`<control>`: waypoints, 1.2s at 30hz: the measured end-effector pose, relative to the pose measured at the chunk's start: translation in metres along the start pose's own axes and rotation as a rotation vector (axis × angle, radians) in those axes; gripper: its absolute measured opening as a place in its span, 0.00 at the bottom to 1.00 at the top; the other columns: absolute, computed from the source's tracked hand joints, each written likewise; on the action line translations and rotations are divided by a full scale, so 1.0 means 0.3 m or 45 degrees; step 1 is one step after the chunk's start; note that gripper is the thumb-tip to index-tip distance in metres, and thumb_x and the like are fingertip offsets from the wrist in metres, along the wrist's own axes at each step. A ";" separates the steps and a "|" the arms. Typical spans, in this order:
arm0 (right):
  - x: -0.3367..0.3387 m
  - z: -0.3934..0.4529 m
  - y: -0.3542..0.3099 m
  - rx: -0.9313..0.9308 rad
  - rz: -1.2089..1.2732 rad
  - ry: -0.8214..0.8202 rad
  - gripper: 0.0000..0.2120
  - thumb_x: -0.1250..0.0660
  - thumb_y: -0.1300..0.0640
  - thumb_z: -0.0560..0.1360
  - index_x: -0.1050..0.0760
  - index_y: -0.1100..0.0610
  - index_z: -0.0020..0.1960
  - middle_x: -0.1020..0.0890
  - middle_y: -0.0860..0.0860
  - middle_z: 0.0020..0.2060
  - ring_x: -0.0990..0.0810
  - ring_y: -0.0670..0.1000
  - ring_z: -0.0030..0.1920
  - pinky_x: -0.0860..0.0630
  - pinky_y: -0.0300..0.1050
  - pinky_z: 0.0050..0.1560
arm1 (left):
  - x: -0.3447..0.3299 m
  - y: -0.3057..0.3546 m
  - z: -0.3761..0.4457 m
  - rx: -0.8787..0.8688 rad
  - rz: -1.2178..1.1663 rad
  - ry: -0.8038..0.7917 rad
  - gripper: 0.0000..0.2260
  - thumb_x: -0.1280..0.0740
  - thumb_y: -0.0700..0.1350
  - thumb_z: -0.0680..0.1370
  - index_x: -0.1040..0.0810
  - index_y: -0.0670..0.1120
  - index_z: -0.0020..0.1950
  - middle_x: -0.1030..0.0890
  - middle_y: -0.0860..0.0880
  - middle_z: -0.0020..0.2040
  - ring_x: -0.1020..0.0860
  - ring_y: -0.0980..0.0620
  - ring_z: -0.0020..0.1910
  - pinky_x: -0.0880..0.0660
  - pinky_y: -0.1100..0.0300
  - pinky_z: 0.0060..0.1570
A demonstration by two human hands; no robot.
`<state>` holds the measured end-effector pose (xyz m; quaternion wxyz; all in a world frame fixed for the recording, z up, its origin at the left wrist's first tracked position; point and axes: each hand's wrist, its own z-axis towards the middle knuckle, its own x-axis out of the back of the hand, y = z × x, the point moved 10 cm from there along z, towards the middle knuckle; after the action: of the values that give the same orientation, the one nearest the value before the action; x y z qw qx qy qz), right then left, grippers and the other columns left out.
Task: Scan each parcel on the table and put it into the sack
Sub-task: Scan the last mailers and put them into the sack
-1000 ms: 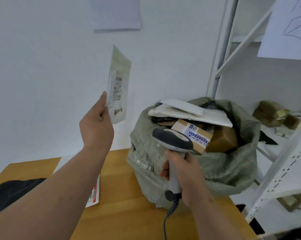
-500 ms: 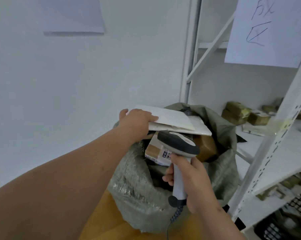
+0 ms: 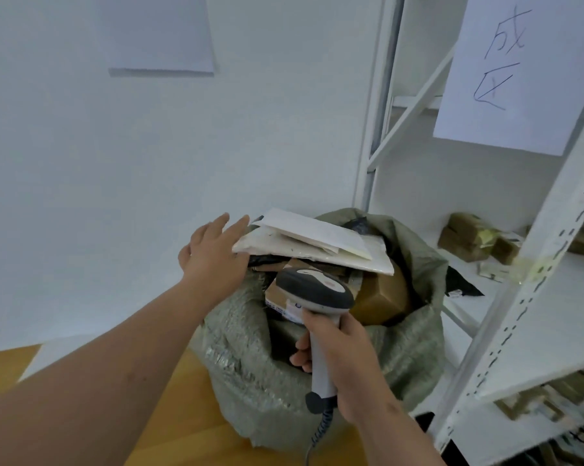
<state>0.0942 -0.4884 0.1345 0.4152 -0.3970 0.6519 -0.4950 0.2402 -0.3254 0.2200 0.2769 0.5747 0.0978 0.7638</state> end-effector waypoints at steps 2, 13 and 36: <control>-0.038 -0.011 0.013 -0.017 -0.004 -0.060 0.06 0.31 0.57 0.79 0.24 0.58 0.54 0.19 0.55 0.32 0.20 0.52 0.30 0.23 0.42 0.31 | 0.007 -0.087 -0.057 0.101 -0.033 0.021 0.26 0.40 0.48 0.81 0.42 0.63 0.78 0.45 0.56 0.80 0.49 0.50 0.78 0.50 0.45 0.74; -0.407 -0.065 0.214 -0.073 -0.325 -0.352 0.11 0.32 0.52 0.77 0.23 0.59 0.45 0.20 0.53 0.31 0.18 0.50 0.31 0.23 0.46 0.36 | 0.050 -0.711 -0.445 0.660 -0.081 0.008 0.23 0.37 0.49 0.81 0.37 0.59 0.76 0.35 0.54 0.76 0.35 0.48 0.73 0.35 0.43 0.69; -1.232 0.111 0.732 -0.334 -0.486 -0.311 0.09 0.31 0.51 0.78 0.23 0.58 0.51 0.18 0.56 0.35 0.19 0.48 0.30 0.21 0.42 0.36 | 0.042 -1.736 -0.570 0.989 0.001 -0.411 0.21 0.38 0.52 0.81 0.33 0.57 0.74 0.28 0.54 0.71 0.25 0.49 0.62 0.30 0.45 0.64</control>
<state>0.2278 -0.1129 -0.0304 0.3348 -0.6200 0.5690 -0.4240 0.2403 0.1411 -0.0679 0.0511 0.7489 0.3335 0.5703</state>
